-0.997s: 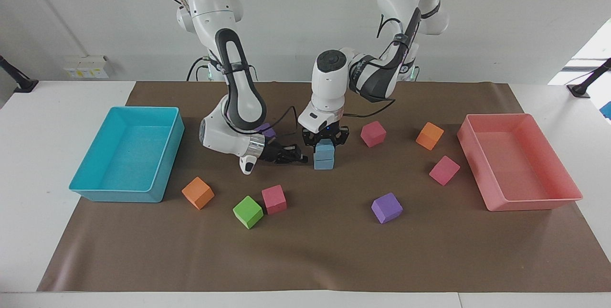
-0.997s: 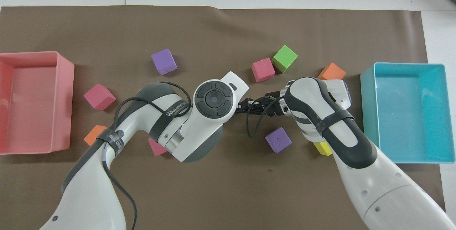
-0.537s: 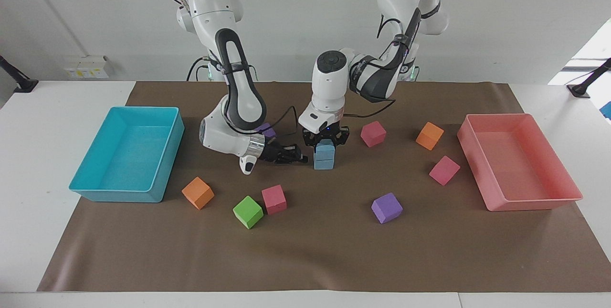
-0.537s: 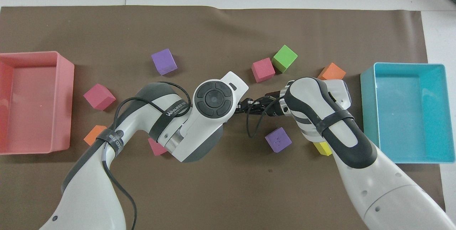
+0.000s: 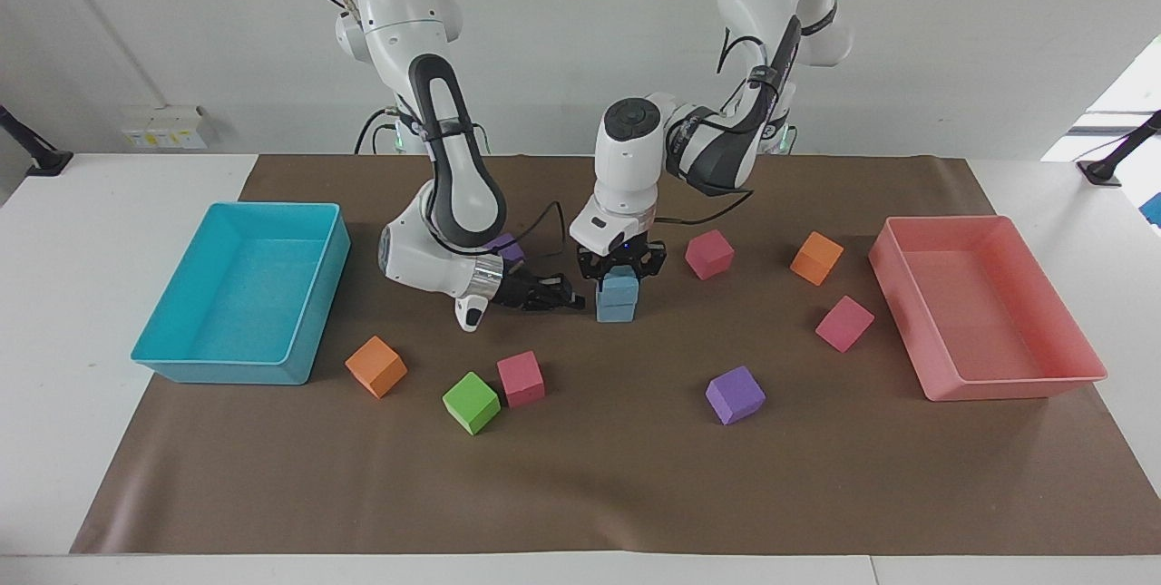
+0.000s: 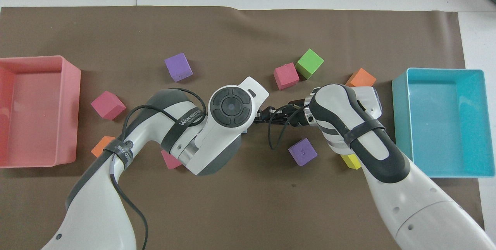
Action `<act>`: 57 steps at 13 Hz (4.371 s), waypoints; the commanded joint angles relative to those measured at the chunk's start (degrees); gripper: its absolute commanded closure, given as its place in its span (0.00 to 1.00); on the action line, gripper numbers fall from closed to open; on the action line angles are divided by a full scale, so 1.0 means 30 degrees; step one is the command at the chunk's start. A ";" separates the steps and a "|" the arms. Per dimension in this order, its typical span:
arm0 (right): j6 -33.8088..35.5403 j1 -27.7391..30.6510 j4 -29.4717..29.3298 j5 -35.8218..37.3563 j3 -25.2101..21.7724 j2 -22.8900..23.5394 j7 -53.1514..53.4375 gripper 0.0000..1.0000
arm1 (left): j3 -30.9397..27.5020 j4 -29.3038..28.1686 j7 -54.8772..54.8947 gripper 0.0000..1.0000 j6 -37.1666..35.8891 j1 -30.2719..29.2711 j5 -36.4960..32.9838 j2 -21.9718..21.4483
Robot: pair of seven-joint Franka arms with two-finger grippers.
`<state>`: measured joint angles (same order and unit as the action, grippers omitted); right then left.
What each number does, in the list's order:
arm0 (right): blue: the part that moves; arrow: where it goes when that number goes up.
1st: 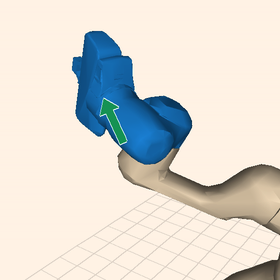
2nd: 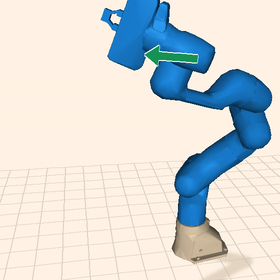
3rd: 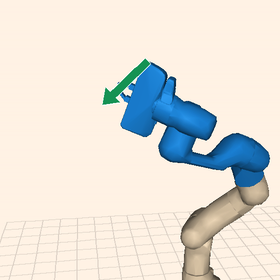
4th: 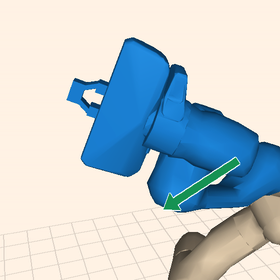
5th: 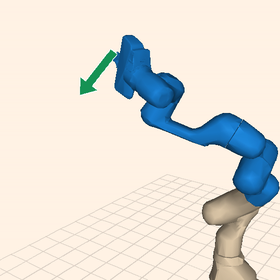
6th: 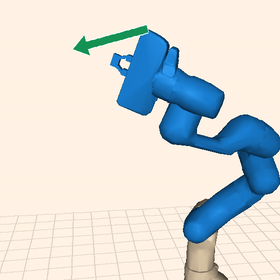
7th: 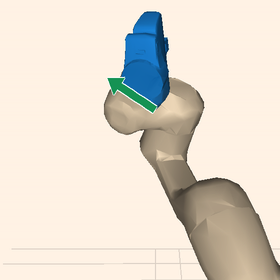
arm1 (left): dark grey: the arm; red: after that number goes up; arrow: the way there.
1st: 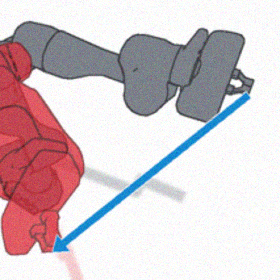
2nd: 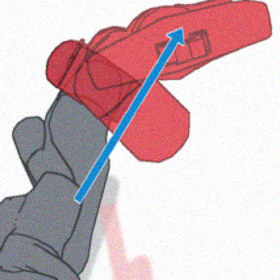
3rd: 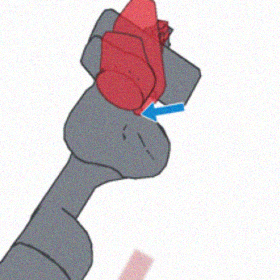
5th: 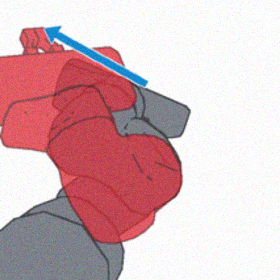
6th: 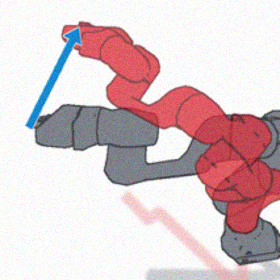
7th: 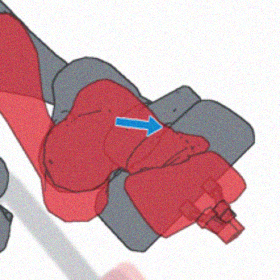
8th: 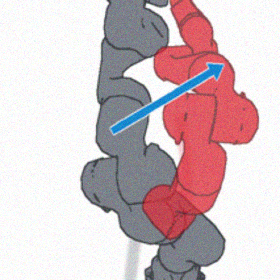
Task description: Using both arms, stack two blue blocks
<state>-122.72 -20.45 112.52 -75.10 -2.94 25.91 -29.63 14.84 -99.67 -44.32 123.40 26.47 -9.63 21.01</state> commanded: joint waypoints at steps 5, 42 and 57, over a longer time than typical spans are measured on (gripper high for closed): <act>-0.0254 -0.0008 -0.0007 0.0308 0.0012 -0.0025 0.0678 1.00 | 0.0005 -0.0059 -0.0139 0.45 -0.0263 0.0140 -0.0275 -0.0090; 0.0679 0.1105 -0.1850 1.6232 -0.0310 -0.4504 1.0132 0.00 | -0.0406 0.2225 0.8881 0.00 -0.9454 -0.7238 0.1509 -0.5858; 0.7822 0.4855 -0.5097 2.4913 -0.0428 -0.9018 1.1693 0.00 | -0.0378 0.2256 1.3279 0.00 -1.2304 -1.0495 0.2684 -0.7619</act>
<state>-103.29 -6.24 99.81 -3.20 -4.90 0.14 4.87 13.07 -92.69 -5.49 87.59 -4.18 -2.54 -0.83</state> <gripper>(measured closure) 0.000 0.000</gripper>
